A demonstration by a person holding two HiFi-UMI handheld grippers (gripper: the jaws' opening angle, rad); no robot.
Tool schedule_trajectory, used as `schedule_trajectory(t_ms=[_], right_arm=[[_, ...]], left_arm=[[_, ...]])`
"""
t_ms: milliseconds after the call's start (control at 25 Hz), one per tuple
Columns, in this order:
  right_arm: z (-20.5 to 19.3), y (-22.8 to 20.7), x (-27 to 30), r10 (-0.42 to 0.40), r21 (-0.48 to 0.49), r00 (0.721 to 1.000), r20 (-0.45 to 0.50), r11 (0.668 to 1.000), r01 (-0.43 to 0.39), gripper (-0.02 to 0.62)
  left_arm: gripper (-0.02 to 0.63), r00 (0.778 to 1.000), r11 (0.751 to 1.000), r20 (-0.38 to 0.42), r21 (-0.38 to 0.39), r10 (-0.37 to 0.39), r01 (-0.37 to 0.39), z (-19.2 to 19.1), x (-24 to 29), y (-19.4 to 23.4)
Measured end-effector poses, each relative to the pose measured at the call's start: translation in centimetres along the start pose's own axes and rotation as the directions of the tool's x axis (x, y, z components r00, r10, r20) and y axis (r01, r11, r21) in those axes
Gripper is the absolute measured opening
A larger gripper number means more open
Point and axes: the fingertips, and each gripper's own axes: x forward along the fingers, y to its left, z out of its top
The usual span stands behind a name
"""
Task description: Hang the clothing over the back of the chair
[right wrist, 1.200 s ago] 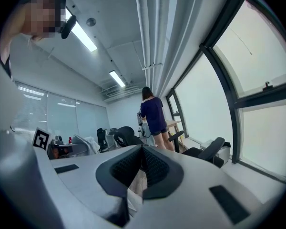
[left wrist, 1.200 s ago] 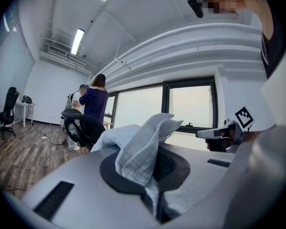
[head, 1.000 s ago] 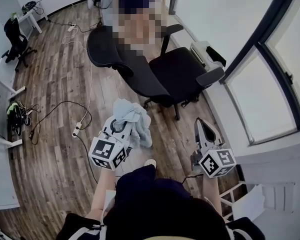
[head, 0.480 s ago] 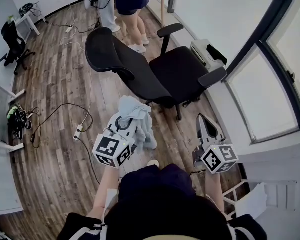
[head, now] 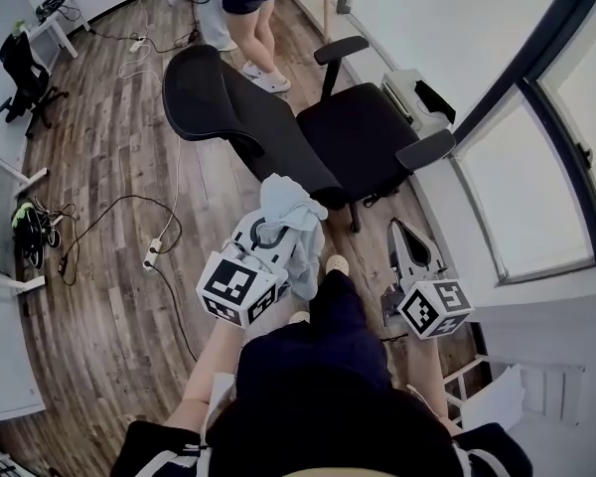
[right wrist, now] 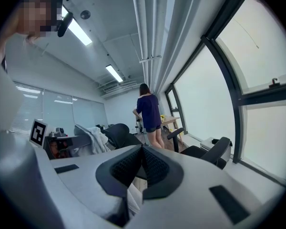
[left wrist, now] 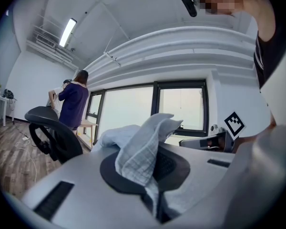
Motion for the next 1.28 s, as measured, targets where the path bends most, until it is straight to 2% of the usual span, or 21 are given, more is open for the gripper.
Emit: schedule_trajectory(t_ms=[480, 840, 1280], right_arm=[[3.5, -8.0, 6.5, 0.006, 0.01, 1.0, -0.015, 1.0, -0.006, 0.026], [6.4, -13.4, 11.7, 0.024, 0.01, 1.0, -0.002, 1.0, -0.024, 0.027], [7.0, -17.6, 15.8, 0.064, 0.041, 0.998, -0.016, 0.997, -0.063, 0.026]], left_arm=[[0.023, 0.998, 0.997, -0.005, 0.028, -0.07, 0.07, 2.4, 12.1, 1.0], [0.021, 0.999, 0.998, -0.003, 0.023, -0.053, 0.053, 3.8, 19.5, 4.0], [0.023, 1.0, 0.999, -0.025, 0.032, 0.002, -0.002, 3.9, 24.5, 6.6]])
